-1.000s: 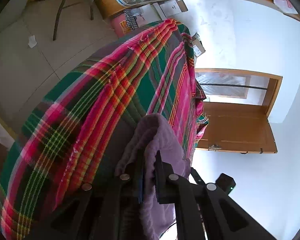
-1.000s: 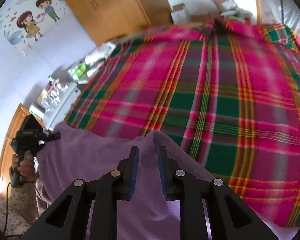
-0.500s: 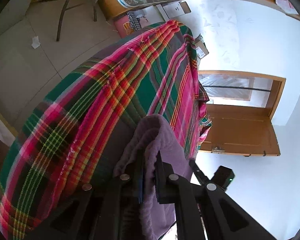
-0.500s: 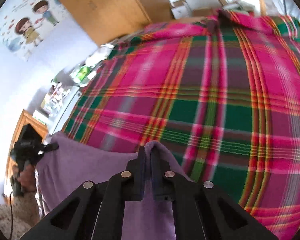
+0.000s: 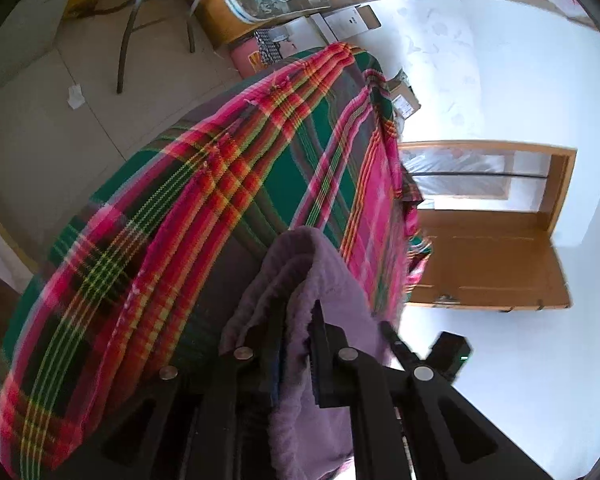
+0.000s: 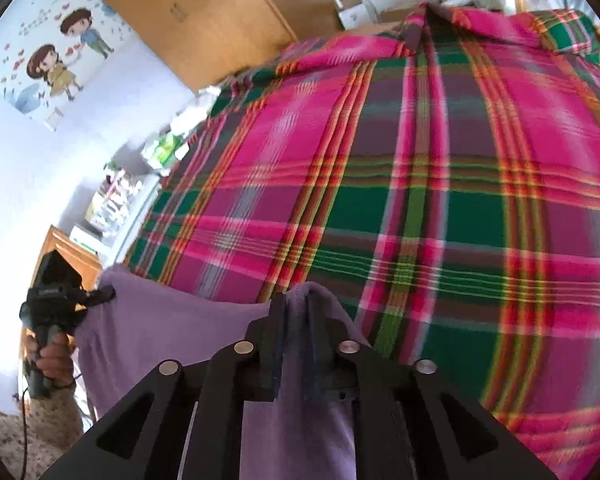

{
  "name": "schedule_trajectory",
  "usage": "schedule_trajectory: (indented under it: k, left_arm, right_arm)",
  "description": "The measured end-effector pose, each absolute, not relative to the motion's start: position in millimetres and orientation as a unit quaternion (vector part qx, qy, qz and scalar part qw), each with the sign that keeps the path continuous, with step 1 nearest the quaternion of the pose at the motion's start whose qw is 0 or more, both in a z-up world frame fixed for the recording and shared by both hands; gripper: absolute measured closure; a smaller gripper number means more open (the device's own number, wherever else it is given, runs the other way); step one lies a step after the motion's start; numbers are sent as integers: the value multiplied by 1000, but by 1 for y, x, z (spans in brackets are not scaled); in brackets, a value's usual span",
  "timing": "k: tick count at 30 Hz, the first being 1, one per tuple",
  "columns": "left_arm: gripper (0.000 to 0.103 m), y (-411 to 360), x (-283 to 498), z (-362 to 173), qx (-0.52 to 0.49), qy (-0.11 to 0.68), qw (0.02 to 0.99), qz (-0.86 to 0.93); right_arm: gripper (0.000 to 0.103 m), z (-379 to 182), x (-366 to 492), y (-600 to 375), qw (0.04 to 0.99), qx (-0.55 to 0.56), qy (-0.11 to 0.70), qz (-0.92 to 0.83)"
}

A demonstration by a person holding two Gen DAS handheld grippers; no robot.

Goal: Fold clothes

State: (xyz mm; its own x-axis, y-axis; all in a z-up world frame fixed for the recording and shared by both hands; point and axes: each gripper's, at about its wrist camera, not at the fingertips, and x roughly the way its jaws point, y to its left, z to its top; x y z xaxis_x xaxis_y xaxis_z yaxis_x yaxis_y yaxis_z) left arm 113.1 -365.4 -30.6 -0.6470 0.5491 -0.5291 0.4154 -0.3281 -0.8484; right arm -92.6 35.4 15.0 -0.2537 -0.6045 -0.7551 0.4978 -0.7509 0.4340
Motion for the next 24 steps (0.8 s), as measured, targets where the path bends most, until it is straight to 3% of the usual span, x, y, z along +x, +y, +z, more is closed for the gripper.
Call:
schedule_trajectory:
  k: [7,21,22,23,24]
  left_arm:
    - [88,-374,140,-7,-395,-556,9,731]
    - [82,-290,114,42,-414,-425,69,802]
    - [82,-286,112,40,-423,-420,72,800]
    - [82,-285,111,39,-427,-420,71,797]
    - [82,-287,112,38,-428,-421,65,797]
  right_arm:
    - [86,52,-68,94,326,453,-40,-829]
    - [83,26,-33,76,352,453,92,-814]
    - [84,24,-35,76,345,452,93,-818]
    - [97,23,-37,78,339,449,92,-821]
    - [100,23,-39,80,334,446,91,-825]
